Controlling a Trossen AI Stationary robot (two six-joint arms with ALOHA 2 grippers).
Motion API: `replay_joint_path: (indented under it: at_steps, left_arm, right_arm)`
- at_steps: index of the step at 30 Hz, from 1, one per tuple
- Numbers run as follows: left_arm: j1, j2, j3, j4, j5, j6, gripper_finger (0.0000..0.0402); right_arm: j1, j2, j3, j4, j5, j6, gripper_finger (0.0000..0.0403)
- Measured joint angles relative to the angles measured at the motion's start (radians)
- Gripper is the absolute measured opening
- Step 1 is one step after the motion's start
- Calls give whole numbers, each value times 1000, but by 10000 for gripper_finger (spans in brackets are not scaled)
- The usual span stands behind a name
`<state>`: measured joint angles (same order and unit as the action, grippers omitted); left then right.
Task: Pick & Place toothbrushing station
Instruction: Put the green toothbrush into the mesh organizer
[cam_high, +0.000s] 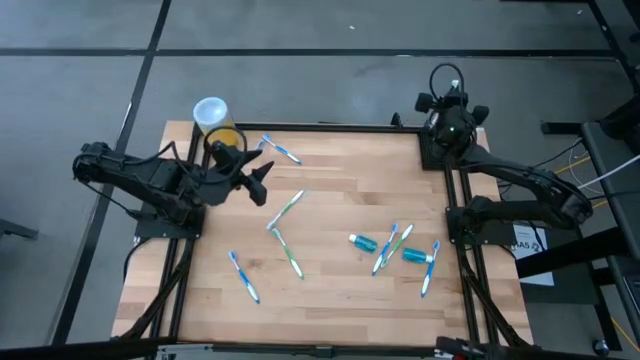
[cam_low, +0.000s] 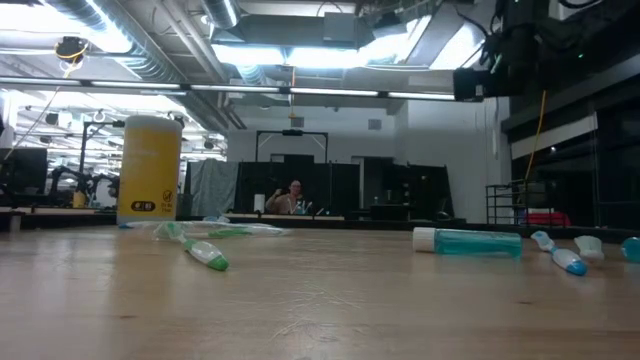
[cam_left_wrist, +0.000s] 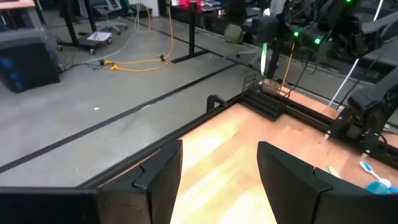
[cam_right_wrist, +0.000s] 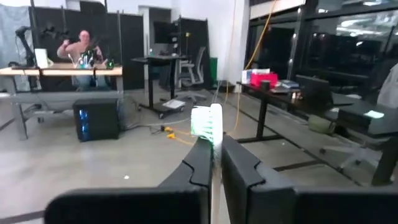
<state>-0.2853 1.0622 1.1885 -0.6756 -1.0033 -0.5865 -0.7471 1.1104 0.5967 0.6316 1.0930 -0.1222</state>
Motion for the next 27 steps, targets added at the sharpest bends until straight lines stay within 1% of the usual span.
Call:
replay_joint_path:
  at_steps: [3,5,10,15,21,27]
  left_arm:
    - [-1,0,0,-32,7,-31,202]
    - [-1,0,0,-48,30,-42,202]
    - [-1,0,0,-97,54,-71,202]
    - [-1,-1,0,-163,55,-132,202]
    - [-2,-8,0,-195,57,-161,202]
    - [-2,-9,0,-209,57,-166,203]
  right_arm:
    - [-4,39,-4,47,24,-53,16]
    - [-11,72,-6,94,48,-80,16]
    - [-33,153,-6,242,47,-78,16]
    - [-55,240,-6,386,47,-159,16]
    - [-69,256,-6,432,47,-257,16]
    - [-92,275,-6,431,12,-269,16]
